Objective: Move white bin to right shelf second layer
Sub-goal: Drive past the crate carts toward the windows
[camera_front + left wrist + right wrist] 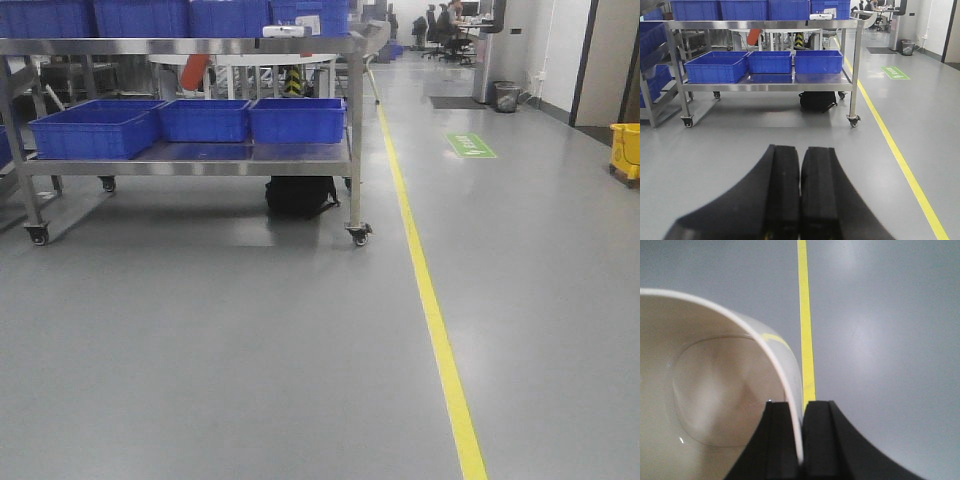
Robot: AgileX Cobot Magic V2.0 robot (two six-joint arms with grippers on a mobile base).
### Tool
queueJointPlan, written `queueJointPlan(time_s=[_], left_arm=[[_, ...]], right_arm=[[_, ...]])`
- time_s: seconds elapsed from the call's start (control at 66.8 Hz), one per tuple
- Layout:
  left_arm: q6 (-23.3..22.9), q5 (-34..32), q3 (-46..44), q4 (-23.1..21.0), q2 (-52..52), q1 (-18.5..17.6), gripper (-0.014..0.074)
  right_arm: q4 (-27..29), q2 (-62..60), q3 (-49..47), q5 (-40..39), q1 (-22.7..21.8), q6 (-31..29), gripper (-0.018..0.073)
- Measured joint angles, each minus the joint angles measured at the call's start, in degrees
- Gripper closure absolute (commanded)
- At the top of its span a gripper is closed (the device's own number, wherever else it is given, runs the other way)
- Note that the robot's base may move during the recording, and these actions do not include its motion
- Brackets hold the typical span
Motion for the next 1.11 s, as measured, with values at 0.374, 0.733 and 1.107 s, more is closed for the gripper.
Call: queueJointPlan(time_s=[0.374, 0.733, 1.107], left_arm=[[0.0, 0.0, 0.0, 0.0, 0.0, 0.0, 0.0512], [0.0, 0.0, 0.0, 0.0, 0.0, 0.0, 0.0512], [0.0, 0.0, 0.0, 0.0, 0.0, 0.0, 0.0512]], right_arm=[[0.0, 0.0, 0.0, 0.0, 0.0, 0.0, 0.0511], [0.0, 0.0, 0.0, 0.0, 0.0, 0.0, 0.0511], [0.0, 0.0, 0.0, 0.0, 0.0, 0.0, 0.0511]])
